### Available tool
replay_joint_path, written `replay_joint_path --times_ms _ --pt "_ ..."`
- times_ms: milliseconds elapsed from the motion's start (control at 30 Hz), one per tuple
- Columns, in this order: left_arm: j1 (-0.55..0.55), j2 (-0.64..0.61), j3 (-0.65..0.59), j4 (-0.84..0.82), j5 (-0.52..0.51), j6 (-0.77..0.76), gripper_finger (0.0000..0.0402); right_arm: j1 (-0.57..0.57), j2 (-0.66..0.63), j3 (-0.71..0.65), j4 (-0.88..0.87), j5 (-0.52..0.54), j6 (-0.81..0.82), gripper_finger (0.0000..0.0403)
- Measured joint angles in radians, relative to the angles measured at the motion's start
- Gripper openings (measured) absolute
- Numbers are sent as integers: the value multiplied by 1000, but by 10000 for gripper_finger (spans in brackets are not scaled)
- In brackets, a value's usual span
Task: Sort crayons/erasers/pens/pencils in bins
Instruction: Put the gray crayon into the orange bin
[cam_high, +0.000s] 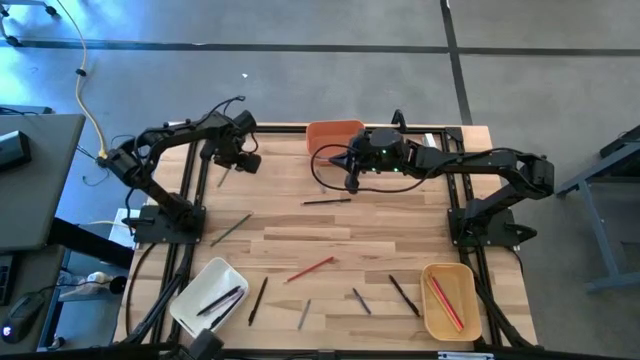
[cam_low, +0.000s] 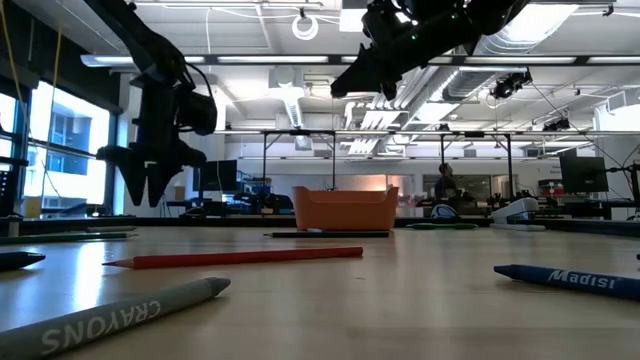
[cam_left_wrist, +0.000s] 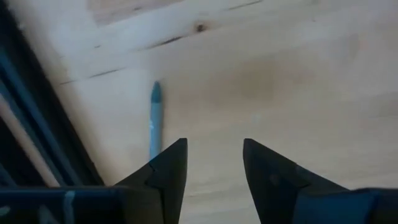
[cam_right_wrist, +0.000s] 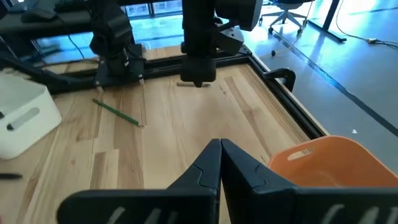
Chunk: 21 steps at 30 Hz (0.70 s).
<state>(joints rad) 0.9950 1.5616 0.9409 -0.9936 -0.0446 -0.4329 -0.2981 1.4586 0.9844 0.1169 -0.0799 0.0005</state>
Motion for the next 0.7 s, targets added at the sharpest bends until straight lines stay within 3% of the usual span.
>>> replay_joint_path --times_ms 133,300,567,700 --pt "-78 0 1 -49 -7 -62 137 -9 -8 0 -22 -4 -46 2" --pt "-192 -10 0 -148 -109 -99 101 -62 -44 0 -64 -75 -82 2" --pt "-120 -10 -66 -76 -94 -232 9 -142 -102 0 -144 -165 -162 2" --pt "-98 -10 -97 -67 -164 -350 7 -162 -120 0 -177 -167 -185 2"
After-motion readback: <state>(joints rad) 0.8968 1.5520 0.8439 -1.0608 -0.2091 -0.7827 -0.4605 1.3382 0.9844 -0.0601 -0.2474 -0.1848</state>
